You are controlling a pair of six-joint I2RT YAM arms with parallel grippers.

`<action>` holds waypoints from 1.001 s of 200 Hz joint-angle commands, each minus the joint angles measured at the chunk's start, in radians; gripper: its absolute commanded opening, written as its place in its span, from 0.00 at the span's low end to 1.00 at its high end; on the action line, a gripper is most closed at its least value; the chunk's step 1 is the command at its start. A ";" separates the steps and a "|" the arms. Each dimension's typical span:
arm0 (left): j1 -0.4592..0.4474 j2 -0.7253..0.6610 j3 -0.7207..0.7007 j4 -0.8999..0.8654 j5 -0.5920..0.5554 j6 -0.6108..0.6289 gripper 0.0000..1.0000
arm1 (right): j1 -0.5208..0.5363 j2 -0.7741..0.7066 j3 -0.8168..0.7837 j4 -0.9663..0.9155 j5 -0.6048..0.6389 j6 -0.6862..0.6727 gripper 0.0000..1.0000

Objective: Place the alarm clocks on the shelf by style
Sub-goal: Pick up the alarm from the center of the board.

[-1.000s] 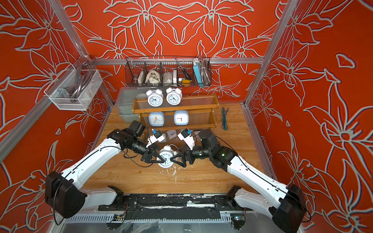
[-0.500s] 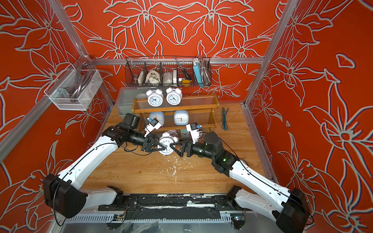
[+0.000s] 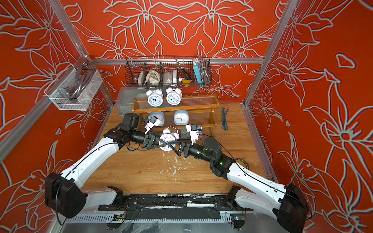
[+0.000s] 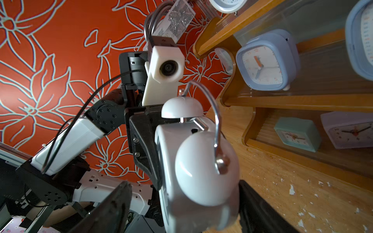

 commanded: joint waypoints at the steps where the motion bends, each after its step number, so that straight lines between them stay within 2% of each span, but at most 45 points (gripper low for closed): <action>1: 0.003 -0.024 0.003 0.068 0.075 -0.025 0.25 | 0.009 -0.002 -0.017 0.099 0.040 0.024 0.78; 23: 0.002 -0.024 -0.002 0.071 0.077 -0.022 0.25 | 0.011 -0.007 -0.021 0.102 0.048 0.023 0.67; 96: 0.003 -0.018 -0.014 0.075 0.075 -0.004 0.26 | 0.011 -0.010 -0.036 0.092 0.050 0.007 0.52; 142: 0.003 -0.019 -0.017 0.056 0.068 0.024 0.30 | 0.009 -0.020 -0.022 0.029 0.054 -0.070 0.32; 158: 0.003 -0.019 -0.017 0.032 0.062 0.052 0.38 | 0.005 -0.034 0.001 -0.046 0.055 -0.129 0.28; 181: 0.011 -0.017 -0.010 -0.027 0.058 0.118 0.61 | -0.026 -0.056 0.052 -0.169 0.008 -0.248 0.26; 200: 0.028 -0.016 -0.003 -0.088 0.057 0.185 0.68 | -0.087 -0.065 0.115 -0.291 -0.080 -0.346 0.25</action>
